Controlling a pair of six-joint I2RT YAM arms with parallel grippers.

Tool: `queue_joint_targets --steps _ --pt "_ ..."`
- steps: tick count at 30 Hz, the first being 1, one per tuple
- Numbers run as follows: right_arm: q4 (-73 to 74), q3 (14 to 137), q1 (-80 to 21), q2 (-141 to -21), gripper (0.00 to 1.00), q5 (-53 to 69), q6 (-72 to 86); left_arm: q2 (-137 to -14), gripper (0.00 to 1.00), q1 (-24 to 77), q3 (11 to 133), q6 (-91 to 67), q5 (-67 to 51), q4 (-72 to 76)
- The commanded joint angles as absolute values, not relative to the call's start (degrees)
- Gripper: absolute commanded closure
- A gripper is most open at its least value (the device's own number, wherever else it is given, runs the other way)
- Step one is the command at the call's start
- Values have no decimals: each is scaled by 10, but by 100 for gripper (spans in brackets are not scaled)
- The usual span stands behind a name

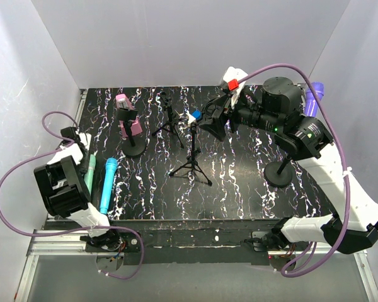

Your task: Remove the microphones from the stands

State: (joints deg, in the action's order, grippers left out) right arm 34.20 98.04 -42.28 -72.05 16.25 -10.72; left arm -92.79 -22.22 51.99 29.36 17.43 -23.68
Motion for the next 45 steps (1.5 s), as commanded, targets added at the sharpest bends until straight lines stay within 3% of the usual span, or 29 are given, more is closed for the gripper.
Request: queue_joint_targets --steps 1,13,21,25,45 --pt "326 983 -425 -701 12 154 -113 -933 100 -257 563 296 59 -301" --pt "325 979 -424 -702 12 160 -112 -928 100 -265 528 310 8 -334" --pt "328 981 -424 -705 13 165 -109 -937 59 -265 514 304 11 -353" --pt "332 985 -424 -708 13 166 -109 -937 48 -265 510 303 20 -351" --pt "328 978 -424 -707 13 167 -109 -929 40 -265 594 244 0 -425"
